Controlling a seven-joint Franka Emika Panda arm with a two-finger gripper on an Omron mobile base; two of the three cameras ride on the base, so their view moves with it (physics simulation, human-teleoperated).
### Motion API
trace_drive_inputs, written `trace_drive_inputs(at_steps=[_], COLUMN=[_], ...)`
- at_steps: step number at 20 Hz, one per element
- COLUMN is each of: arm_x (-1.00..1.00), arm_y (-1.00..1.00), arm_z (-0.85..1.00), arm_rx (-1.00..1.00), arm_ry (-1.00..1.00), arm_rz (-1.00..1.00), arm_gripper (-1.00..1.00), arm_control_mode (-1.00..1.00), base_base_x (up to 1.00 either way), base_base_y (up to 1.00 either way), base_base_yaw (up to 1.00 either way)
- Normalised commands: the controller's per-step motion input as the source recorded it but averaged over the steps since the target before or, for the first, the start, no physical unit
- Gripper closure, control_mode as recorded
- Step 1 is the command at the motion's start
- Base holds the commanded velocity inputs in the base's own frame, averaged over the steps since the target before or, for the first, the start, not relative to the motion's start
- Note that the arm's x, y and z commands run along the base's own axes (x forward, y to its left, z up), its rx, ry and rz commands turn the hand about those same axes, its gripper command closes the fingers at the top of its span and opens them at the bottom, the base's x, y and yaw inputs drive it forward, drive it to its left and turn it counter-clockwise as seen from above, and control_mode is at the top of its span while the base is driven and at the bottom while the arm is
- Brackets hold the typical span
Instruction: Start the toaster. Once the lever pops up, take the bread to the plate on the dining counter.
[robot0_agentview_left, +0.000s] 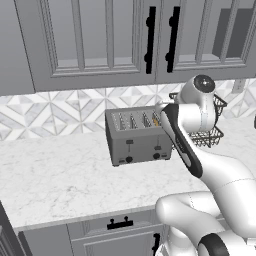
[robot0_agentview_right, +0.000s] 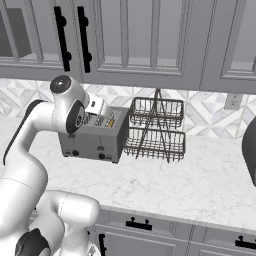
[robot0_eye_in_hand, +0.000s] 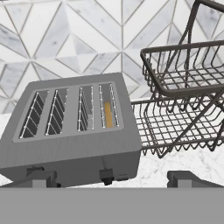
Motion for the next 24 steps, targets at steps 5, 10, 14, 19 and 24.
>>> trace_drive_inputs(at_steps=[5,10,14,19,24], arm_x=[0.00,0.00,0.00,0.00,0.00], arm_y=[0.00,0.00,0.00,0.00,0.00], arm_z=[0.00,0.00,0.00,0.00,0.00], arm_rx=[0.00,0.00,0.00,0.00,0.00], arm_ry=[0.00,0.00,0.00,0.00,0.00], arm_rz=[0.00,0.00,0.00,0.00,0.00], arm_gripper=[-1.00,-1.00,-1.00,-1.00,-1.00], arm_control_mode=[-1.00,-1.00,-1.00,-1.00,-1.00], base_base_x=[0.00,0.00,0.00,0.00,0.00], base_base_y=[0.00,0.00,0.00,0.00,0.00], base_base_yaw=[0.00,0.00,0.00,0.00,0.00])
